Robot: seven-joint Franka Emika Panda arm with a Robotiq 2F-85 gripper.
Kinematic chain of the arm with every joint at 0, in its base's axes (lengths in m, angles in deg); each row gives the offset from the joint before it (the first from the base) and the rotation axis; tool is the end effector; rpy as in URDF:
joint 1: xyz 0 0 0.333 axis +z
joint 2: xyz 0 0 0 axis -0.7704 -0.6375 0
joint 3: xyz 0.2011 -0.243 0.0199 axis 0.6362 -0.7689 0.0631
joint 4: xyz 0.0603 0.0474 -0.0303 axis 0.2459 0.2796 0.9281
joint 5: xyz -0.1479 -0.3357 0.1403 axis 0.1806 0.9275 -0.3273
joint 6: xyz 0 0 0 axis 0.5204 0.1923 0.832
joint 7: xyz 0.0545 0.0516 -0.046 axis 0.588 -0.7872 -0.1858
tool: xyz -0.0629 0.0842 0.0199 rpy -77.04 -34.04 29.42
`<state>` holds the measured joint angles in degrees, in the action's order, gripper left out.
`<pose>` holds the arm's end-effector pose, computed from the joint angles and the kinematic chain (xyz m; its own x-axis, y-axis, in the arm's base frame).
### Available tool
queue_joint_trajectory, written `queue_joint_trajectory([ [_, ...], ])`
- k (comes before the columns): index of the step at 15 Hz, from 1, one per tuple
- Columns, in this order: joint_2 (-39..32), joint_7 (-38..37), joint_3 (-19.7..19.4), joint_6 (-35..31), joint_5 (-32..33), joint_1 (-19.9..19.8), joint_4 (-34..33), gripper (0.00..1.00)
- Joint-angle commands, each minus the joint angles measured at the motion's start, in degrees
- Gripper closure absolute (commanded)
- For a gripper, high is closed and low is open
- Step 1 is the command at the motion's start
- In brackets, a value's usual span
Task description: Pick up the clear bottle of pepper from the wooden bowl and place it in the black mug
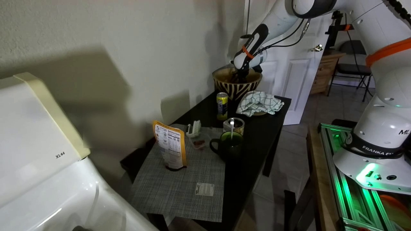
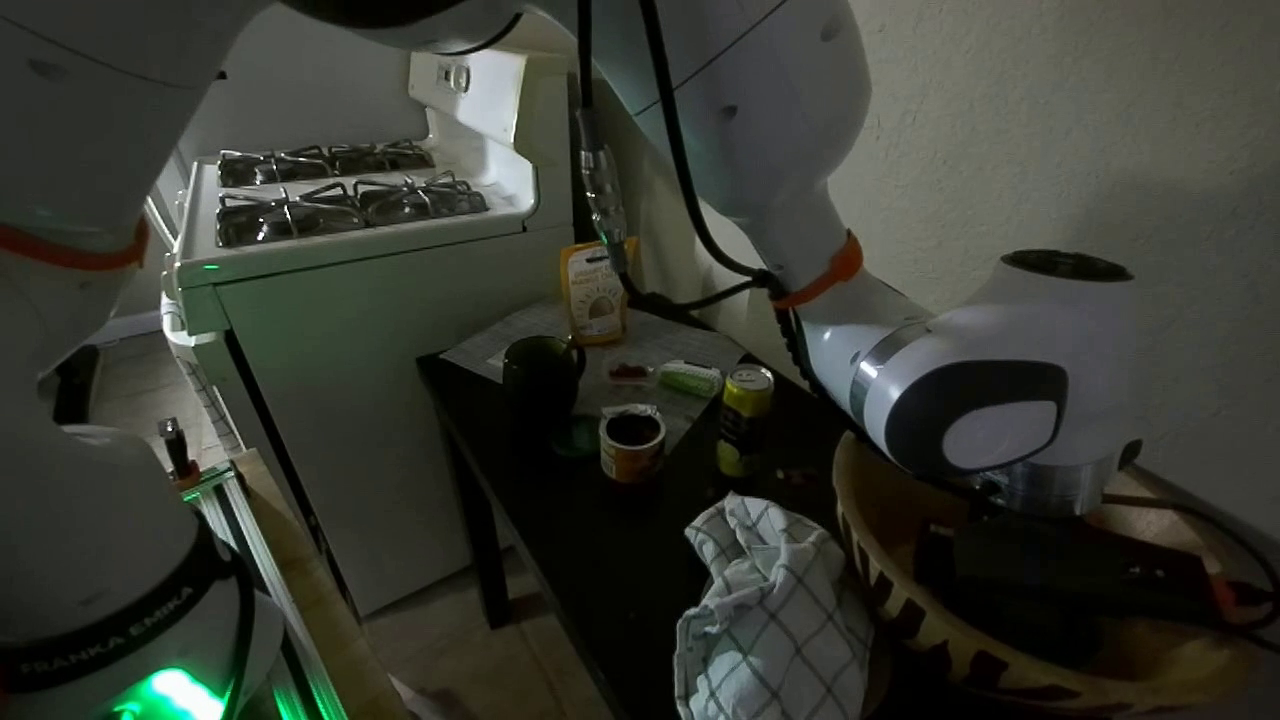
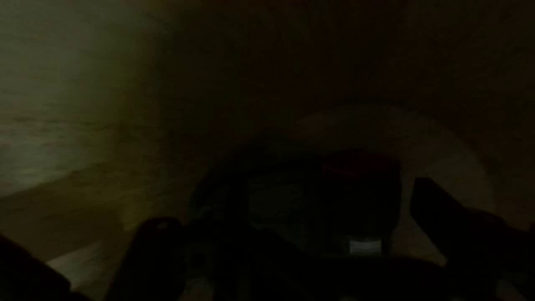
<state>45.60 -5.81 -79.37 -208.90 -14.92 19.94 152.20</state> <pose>0.5224 -0.4407 0.1914 0.9061 0.4219 -0.0317 0.4154 -0.8729 0.2561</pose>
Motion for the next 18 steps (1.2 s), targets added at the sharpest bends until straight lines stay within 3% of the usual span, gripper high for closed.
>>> queue_joint_trajectory([
  [1, 0.05, 1.00, 2.44, -1.69, 0.59, -1.71, 0.36, 0.00],
  [4, -0.50, 0.32, 2.08, -0.76, 1.30, -1.31, 0.10, 0.02],
  [5, -0.70, 0.17, 1.86, -0.36, 1.47, -1.20, 0.07, 0.19],
  [7, -1.03, 0.37, 2.00, -0.76, 1.52, -1.37, 0.24, 0.30],
  [13, 0.57, 1.99, 3.73, -0.94, 0.83, -2.25, 1.52, 0.78],
  [18, 8.01, 9.27, 9.20, 0.81, -1.85, -5.88, 5.18, 0.78],
])
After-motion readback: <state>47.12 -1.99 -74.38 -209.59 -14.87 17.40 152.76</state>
